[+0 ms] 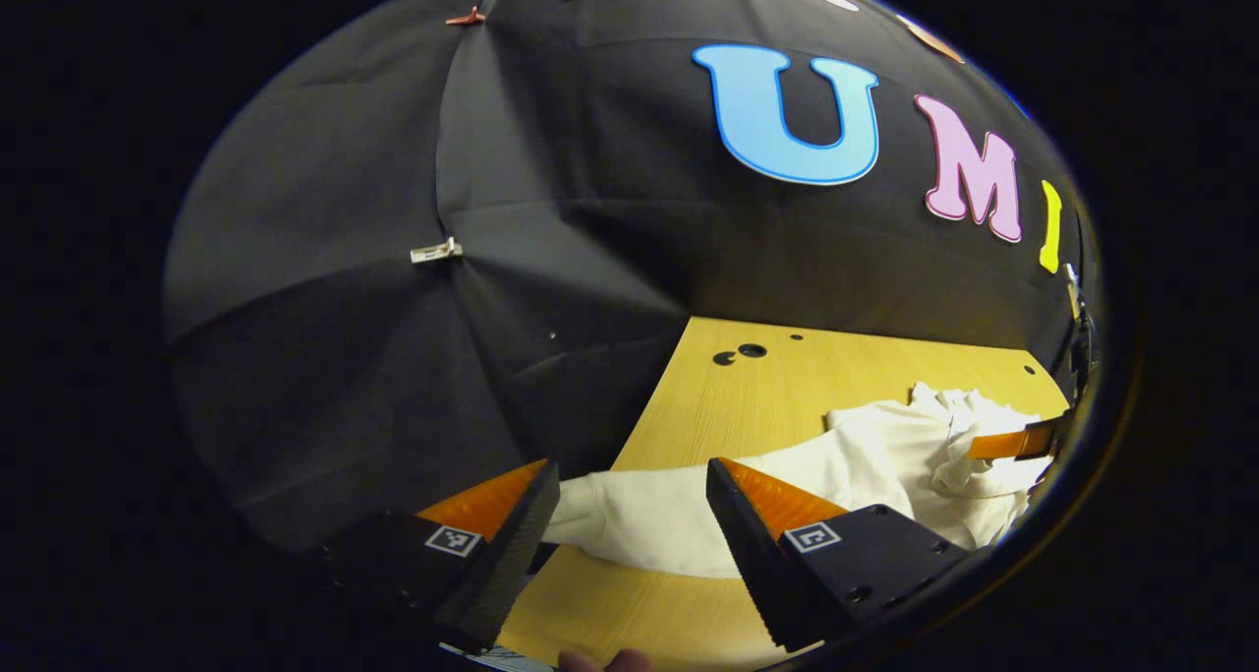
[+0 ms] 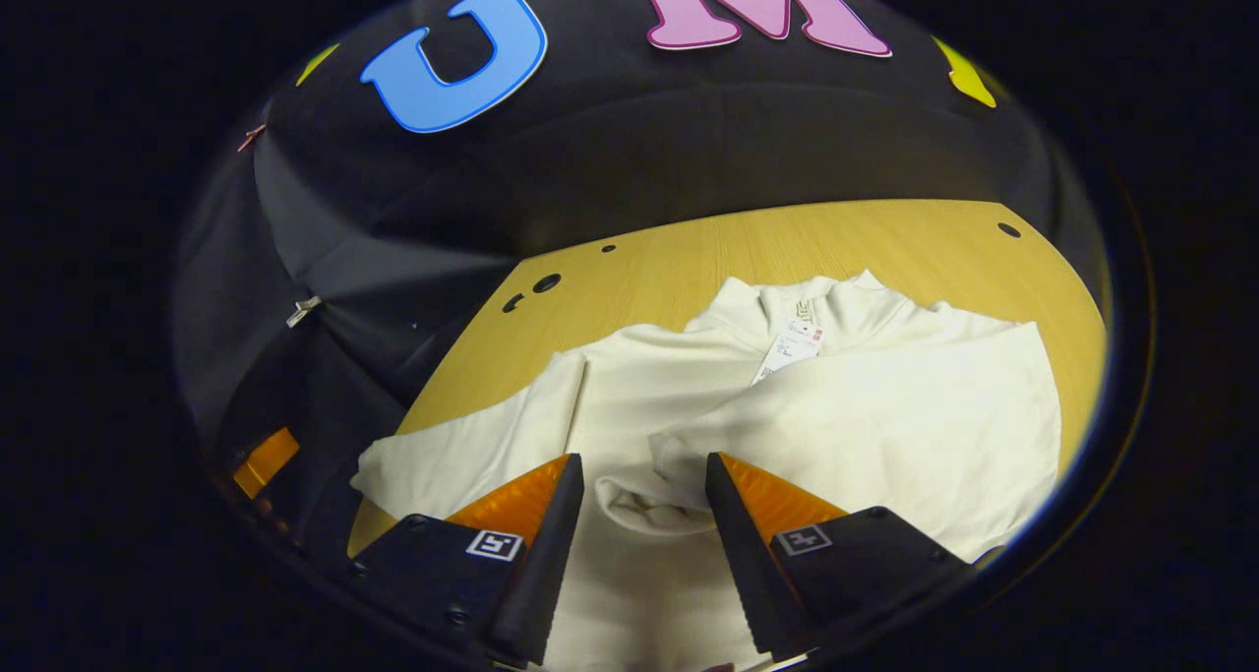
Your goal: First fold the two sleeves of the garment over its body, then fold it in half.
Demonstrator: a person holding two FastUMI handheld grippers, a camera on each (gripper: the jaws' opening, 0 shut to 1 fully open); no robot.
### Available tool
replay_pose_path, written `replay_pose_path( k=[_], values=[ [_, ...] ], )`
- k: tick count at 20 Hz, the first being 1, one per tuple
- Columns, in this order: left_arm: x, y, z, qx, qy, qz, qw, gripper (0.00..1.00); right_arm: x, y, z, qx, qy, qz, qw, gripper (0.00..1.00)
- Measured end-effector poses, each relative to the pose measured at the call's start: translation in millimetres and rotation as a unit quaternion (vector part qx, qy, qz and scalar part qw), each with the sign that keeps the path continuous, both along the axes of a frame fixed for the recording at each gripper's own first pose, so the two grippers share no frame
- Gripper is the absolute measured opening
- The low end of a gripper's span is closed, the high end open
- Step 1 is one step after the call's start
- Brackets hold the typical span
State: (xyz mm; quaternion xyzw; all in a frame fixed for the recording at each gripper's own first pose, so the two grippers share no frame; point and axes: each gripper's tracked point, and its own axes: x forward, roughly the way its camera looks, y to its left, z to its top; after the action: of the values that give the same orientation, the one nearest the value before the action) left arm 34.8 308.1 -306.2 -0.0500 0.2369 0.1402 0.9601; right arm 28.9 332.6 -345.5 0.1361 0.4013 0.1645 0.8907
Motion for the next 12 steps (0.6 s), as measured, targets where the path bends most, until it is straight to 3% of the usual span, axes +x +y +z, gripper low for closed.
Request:
replay_pose_path(
  k=[1, 2, 12],
  values=[
    [0.6, 1.9, -6.6, -0.004, 0.005, 0.004, 1.000, 0.96, -0.6, -1.8, 7.1, 0.001, -0.003, -0.001, 1.000, 0.92],
    [1.8, 4.4, -13.6, -0.007, 0.011, 0.007, 1.000, 0.96, -1.5, -5.1, 12.7, 0.001, -0.005, -0.003, 1.000, 0.77],
    [10.2, 46.2, -104.4, -0.026, 0.103, 0.058, 0.993, 0.96, -36.1, -78.1, 61.9, -0.035, -0.017, -0.031, 0.999, 0.78]
  ],
)
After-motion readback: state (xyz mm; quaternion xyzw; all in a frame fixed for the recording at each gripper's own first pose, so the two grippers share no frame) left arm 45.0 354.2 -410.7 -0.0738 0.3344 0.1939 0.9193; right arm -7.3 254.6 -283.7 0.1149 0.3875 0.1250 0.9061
